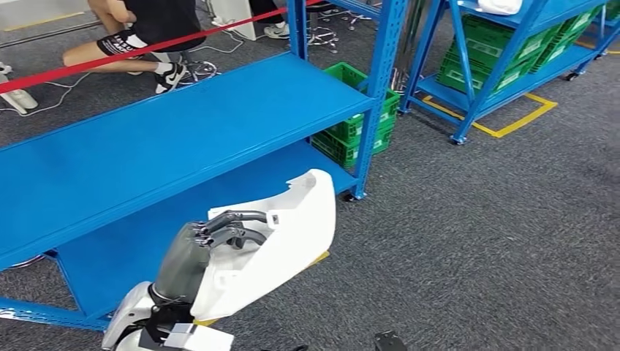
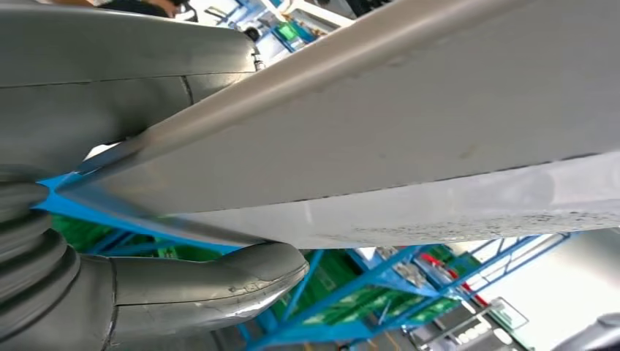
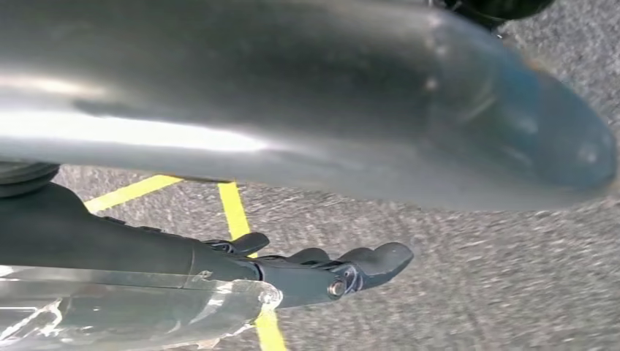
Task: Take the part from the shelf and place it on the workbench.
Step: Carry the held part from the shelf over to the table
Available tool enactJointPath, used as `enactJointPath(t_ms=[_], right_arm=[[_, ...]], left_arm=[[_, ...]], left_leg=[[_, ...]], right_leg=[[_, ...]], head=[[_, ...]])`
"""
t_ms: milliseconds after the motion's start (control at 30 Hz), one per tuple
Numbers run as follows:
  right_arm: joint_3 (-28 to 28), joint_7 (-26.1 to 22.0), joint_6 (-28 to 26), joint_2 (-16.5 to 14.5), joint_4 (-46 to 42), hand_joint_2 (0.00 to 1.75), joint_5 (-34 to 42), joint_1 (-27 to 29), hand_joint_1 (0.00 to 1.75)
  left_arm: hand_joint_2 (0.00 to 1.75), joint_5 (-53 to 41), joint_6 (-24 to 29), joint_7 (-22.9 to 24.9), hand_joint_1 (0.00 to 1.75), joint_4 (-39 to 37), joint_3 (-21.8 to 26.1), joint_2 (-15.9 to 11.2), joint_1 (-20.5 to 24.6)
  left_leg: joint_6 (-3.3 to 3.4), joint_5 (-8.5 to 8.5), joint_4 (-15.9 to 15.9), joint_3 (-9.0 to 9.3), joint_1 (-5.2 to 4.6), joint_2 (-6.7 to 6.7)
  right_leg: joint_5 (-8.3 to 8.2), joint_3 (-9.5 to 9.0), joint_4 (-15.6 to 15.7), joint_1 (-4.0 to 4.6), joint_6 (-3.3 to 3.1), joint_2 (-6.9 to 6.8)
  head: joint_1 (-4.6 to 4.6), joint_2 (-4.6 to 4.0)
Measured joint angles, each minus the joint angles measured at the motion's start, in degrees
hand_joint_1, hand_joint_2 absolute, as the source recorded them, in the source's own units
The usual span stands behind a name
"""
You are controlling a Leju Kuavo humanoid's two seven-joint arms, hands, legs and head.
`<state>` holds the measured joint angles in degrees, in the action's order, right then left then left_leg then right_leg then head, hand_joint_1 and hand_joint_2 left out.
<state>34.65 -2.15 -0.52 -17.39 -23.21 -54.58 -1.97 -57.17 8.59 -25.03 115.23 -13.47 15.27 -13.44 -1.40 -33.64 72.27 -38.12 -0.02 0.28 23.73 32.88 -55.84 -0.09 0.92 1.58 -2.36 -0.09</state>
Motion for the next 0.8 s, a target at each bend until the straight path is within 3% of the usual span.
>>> enactJointPath(t_ms=[33, 100, 167, 200, 233, 267, 300, 333, 400, 433, 467, 500, 533, 567, 600, 633, 667, 700, 767, 800], right_arm=[[0.0, 0.0, 0.0, 0.0, 0.0, 0.00, 0.0, 0.0, 0.00], [-0.1, 0.0, 0.0, 0.0, -0.1, 0.00, 0.0, 0.0, 0.00], [-0.2, 0.1, -0.1, 0.0, -0.2, 0.00, 0.0, 0.0, 0.00], [-0.3, 0.1, -0.1, 0.0, -0.3, 0.00, 0.0, 0.0, 0.00], [-0.3, 0.1, -0.1, 0.0, -0.4, 0.00, 0.0, 0.0, 0.00], [-0.4, 0.2, -0.1, 0.0, -0.4, 0.00, 0.0, 0.1, 0.00], [-0.4, 0.3, -0.2, 0.1, -0.4, 0.00, 0.0, 0.1, 0.00], [-0.4, 0.3, -0.2, 0.1, -0.4, 0.00, 0.0, 0.2, 0.00], [-0.5, 0.4, -0.2, 0.1, -0.5, 0.00, 0.1, 0.3, 0.00], [-0.6, 0.4, -0.2, 0.1, -0.5, 0.00, 0.1, 0.3, 0.00], [-0.7, 0.4, -0.2, 0.1, -0.6, 0.00, 0.1, 0.3, 0.00], [-0.8, 0.4, -0.2, 0.1, -0.6, 0.00, 0.2, 0.3, 0.00], [-0.9, 0.4, -0.1, 0.1, -0.6, 0.00, 0.2, 0.3, 0.00], [-0.9, 0.4, -0.1, 0.1, -0.6, 0.00, 0.2, 0.2, 0.00], [-1.0, 0.4, -0.1, 0.1, -0.6, 0.00, 0.2, 0.2, 0.00], [-1.1, 0.4, -0.1, 0.1, -0.7, 0.00, 0.2, 0.1, 0.00], [-1.3, 0.4, -0.1, 0.1, -0.8, 0.00, 0.2, 0.1, 0.00], [-1.4, 0.4, -0.1, 0.1, -0.9, 0.00, 0.2, 0.1, 0.00], [-1.6, 0.5, -0.2, 0.1, -1.0, 0.00, 0.3, 0.2, 0.00], [-1.6, 0.5, -0.2, 0.1, -1.0, 0.00, 0.3, 0.3, 0.00]], left_arm=[[1.75, 0.0, 0.0, 0.0, 1.75, 0.0, 0.1, 0.0, 0.0], [1.75, -0.1, 0.0, 0.1, 1.75, 0.0, 0.2, 0.0, 0.1], [1.75, -0.3, 0.1, 0.3, 1.75, 0.0, 0.3, 0.0, 0.1], [1.75, -0.6, 0.2, 0.4, 1.75, 0.0, 0.4, 0.0, 0.1], [1.75, -0.8, 0.2, 0.5, 1.75, 0.0, 0.4, 0.1, 0.1], [1.75, -1.1, 0.3, 0.6, 1.75, 0.0, 0.5, 0.1, 0.1], [1.75, -1.3, 0.3, 0.7, 1.75, 0.0, 0.5, 0.1, 0.2], [1.75, -1.4, 0.3, 0.7, 1.75, 0.0, 0.5, 0.2, 0.2], [1.75, -1.7, 0.4, 0.8, 1.75, 0.0, 0.6, 0.2, 0.2], [1.75, -1.7, 0.4, 0.9, 1.75, 0.0, 0.6, 0.2, 0.2], [1.75, -1.8, 0.4, 1.1, 1.75, 0.0, 0.6, 0.2, 0.2], [1.75, -1.8, 0.4, 1.2, 1.75, 0.0, 0.6, 0.2, 0.2], [1.75, -1.8, 0.4, 1.3, 1.75, 0.0, 0.6, 0.2, 0.2], [1.75, -1.9, 0.4, 1.4, 1.75, 0.0, 0.6, 0.2, 0.2], [1.75, -1.9, 0.4, 1.4, 1.75, 0.0, 0.6, 0.2, 0.2], [1.75, -1.9, 0.4, 1.4, 1.75, 0.0, 0.6, 0.2, 0.2], [1.75, -1.9, 0.4, 1.5, 1.75, 0.0, 0.6, 0.2, 0.2], [1.75, -1.9, 0.3, 1.5, 1.75, 0.0, 0.6, 0.2, 0.2], [1.75, -2.1, 0.3, 1.4, 1.75, 0.0, 0.6, 0.2, 0.2], [1.75, -2.1, 0.2, 1.4, 1.75, 0.0, 0.6, 0.2, 0.2]], left_leg=[[0.03, 1.46, -1.3, 1.36, 0.04, -0.09], [-0.02, 4.47, -8.2, 6.19, 0.26, -1.55], [0.09, 4.86, -14.4, 9.90, 0.51, -3.80], [0.26, 4.48, -15.6, 10.42, 0.51, -4.41], [0.60, 4.53, -15.9, 10.28, 0.41, -4.16], [1.03, 4.79, -15.8, 9.84, 0.41, -3.49], [1.53, 5.20, -15.7, 9.42, 0.37, -2.79], [2.08, 5.69, -15.7, 8.96, 0.33, -2.00], [2.80, 6.74, -15.7, 7.81, 0.07, -0.46], [3.01, 7.29, -15.7, 7.13, -0.12, 0.36], [3.09, 7.86, -15.6, 6.41, -0.29, 1.18], [3.14, 8.43, -15.6, 5.66, -0.47, 1.99], [3.16, 9.01, -15.6, 4.90, -0.67, 2.76], [3.15, 9.59, -15.6, 4.15, -0.86, 3.43], [3.09, 10.16, -15.6, 3.50, -1.05, 3.98], [2.94, 10.68, -15.6, 3.00, -1.23, 4.45], [2.75, 11.24, -15.6, 2.71, -1.31, 4.93], [2.53, 11.79, -15.7, 2.57, -1.26, 5.43], [1.98, 12.77, -15.8, 2.32, -0.96, 6.43], [1.58, 12.37, -15.6, 2.09, -0.74, 5.89]], right_leg=[[-0.41, 0.74, -0.3, -0.11, 0.20, 0.65], [-1.15, 2.20, -0.9, -0.41, 0.81, 1.99], [-2.01, 3.45, -1.6, -0.51, 1.47, 3.17], [-2.54, 3.94, -1.6, -0.52, 1.76, 3.65], [-3.17, 4.31, -1.6, -0.56, 2.09, 4.19], [-3.55, 4.63, -1.5, -0.66, 2.36, 4.45], [-3.02, 5.07, -1.9, -0.64, 2.64, 3.86], [-1.37, 5.67, -3.2, -0.59, 2.90, 2.77], [4.50, 7.42, -9.6, -0.46, 3.25, -0.04], [7.09, 8.24, -13.7, -0.48, 3.39, -0.73], [8.41, 8.66, -17.1, -0.49, 3.47, -1.03], [8.29, 8.33, -19.1, -0.48, 3.47, -1.17], [7.00, 7.03, -19.0, -0.47, 3.37, -1.28], [5.36, 4.66, -16.8, -0.44, 3.15, -1.60], [4.41, 1.33, -13.0, -0.33, 2.85, -2.50], [4.49, -2.36, -8.0, -0.09, 2.56, -3.59], [5.05, -5.23, -3.9, 0.18, 2.32, -4.55], [5.67, -6.89, -1.1, 0.52, 2.12, -5.09], [5.19, -6.73, 0.5, 0.95, 1.51, -4.37], [4.47, -6.06, 0.7, 1.00, 1.05, -3.77]], head=[[0.01, 0.00], [-0.03, 0.00], [-0.09, 0.01], [-0.11, 0.01], [-0.11, 0.01], [-0.09, 0.00], [-0.02, 0.01], [0.11, 0.01], [0.38, 0.01], [0.46, 0.00], [0.47, 0.00], [0.48, 0.00], [0.48, 0.00], [0.46, 0.00], [0.45, 0.00], [0.43, 0.01], [0.36, 0.01], [0.43, 0.01], [0.60, 0.01], [0.73, 0.01]])
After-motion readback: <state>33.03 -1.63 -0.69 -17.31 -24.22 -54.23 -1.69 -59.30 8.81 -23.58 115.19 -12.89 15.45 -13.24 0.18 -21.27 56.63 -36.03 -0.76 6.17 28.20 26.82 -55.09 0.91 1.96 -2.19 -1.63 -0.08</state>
